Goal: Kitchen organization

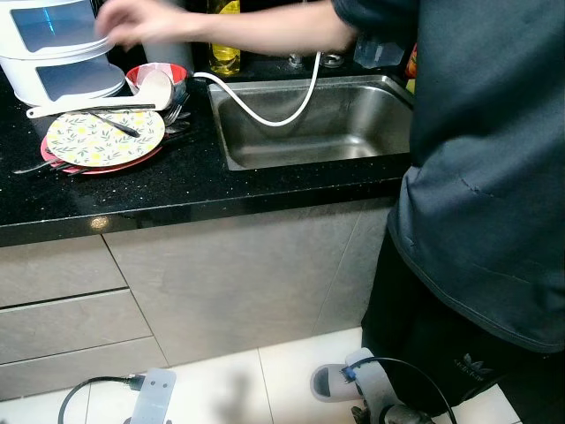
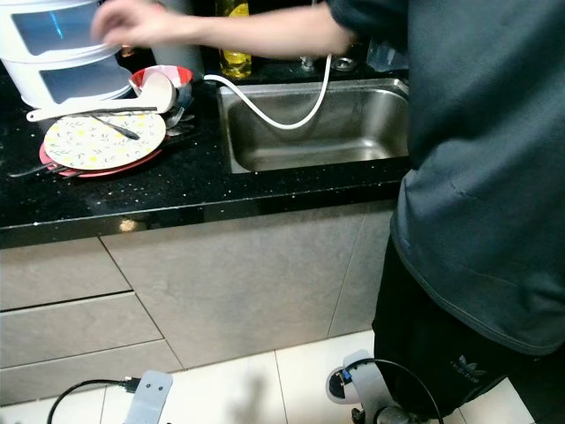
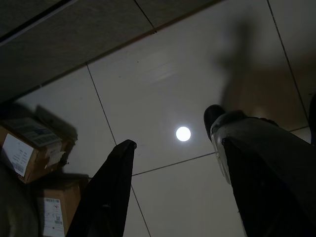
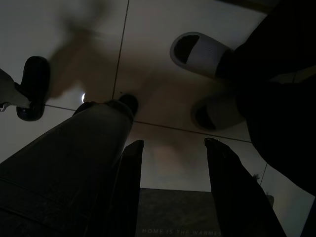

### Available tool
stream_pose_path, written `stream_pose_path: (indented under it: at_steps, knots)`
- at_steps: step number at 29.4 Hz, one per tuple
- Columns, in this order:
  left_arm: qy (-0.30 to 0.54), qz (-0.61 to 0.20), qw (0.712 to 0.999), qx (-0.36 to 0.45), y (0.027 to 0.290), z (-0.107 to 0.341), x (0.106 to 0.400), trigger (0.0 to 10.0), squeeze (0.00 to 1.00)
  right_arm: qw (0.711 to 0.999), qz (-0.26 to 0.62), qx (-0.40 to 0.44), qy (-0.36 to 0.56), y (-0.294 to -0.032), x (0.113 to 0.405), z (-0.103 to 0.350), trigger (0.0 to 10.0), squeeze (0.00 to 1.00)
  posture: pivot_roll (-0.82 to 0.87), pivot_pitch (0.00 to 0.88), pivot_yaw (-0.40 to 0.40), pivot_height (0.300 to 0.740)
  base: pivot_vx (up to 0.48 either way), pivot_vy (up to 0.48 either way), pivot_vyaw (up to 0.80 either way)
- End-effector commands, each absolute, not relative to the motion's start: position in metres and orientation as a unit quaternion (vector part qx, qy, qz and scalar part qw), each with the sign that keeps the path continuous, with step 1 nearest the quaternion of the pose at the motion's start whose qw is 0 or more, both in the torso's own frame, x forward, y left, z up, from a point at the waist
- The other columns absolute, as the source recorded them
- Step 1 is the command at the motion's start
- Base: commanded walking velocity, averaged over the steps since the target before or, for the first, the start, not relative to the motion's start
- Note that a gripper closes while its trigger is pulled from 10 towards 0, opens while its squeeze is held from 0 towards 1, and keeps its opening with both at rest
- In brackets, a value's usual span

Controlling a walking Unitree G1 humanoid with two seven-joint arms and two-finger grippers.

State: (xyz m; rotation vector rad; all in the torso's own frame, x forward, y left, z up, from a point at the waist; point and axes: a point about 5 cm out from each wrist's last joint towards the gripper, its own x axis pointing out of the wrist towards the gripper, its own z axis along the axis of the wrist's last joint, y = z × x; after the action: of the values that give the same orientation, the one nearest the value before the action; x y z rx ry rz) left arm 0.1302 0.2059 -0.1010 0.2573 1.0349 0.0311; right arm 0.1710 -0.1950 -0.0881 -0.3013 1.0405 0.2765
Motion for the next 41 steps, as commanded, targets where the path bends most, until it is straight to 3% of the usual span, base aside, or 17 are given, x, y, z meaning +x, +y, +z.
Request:
stream_pose_path:
  at_steps: [1, 41]
  knots:
    - [0.497, 0.014, 0.858, 0.131, 0.2112, -0.1007, 0.1288, 10.0, 0.00, 0.846, 0.130, -0.142, 0.498, -0.1946, 0.1703, -0.0887, 10.0, 0.00, 0.02, 0.000, -0.031, 0.740, 0.000, 0.000, 0.00]
    - [0.499, 0.010, 0.856, 0.138, 0.2118, -0.1008, 0.1283, 10.0, 0.00, 0.845, 0.132, -0.144, 0.498, -0.1938, 0.1698, -0.0890, 10.0, 0.00, 0.02, 0.000, -0.029, 0.740, 0.000, 0.000, 0.00]
